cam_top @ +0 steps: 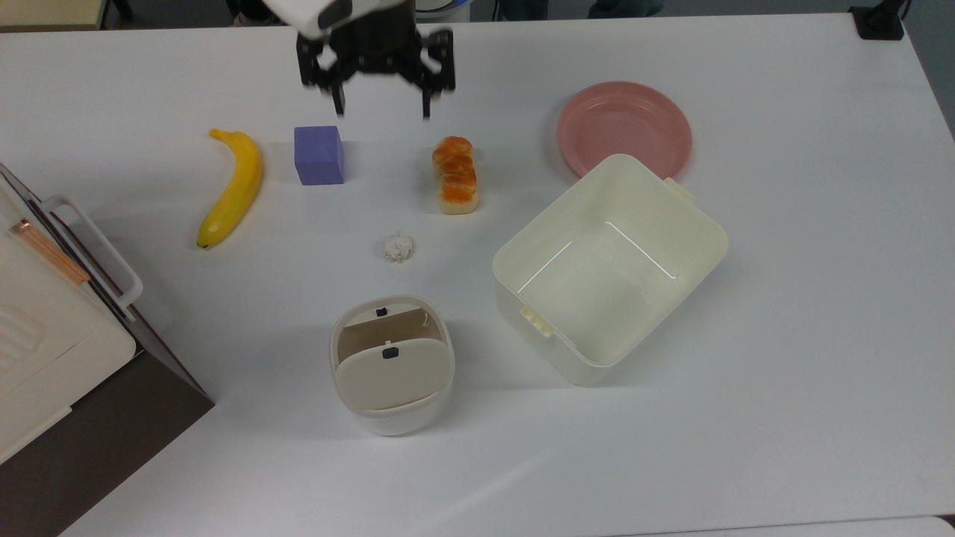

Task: Open the trash can
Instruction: 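Lift the gripper up away from the opened trash can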

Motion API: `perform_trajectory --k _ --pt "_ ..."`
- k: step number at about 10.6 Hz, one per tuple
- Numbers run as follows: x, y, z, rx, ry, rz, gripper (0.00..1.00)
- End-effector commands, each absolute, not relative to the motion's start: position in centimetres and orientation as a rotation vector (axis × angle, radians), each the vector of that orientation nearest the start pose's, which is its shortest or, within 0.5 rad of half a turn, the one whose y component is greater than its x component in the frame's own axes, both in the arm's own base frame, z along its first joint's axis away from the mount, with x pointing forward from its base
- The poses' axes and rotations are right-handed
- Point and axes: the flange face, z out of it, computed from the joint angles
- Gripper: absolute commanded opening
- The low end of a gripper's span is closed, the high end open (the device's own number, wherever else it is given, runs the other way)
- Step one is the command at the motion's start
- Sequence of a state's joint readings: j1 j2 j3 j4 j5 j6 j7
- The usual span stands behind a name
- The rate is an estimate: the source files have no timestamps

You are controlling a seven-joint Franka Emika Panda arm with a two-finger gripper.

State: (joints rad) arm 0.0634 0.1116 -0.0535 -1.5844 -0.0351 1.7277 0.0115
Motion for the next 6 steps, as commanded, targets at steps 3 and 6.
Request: perform_trajectory --k 3,6 --pt "57.72 0.88 57.68 -3.192 0.008 0.034 1.0" --pt "57.69 0.71 57.65 -3.192 0.015 0.039 1.0"
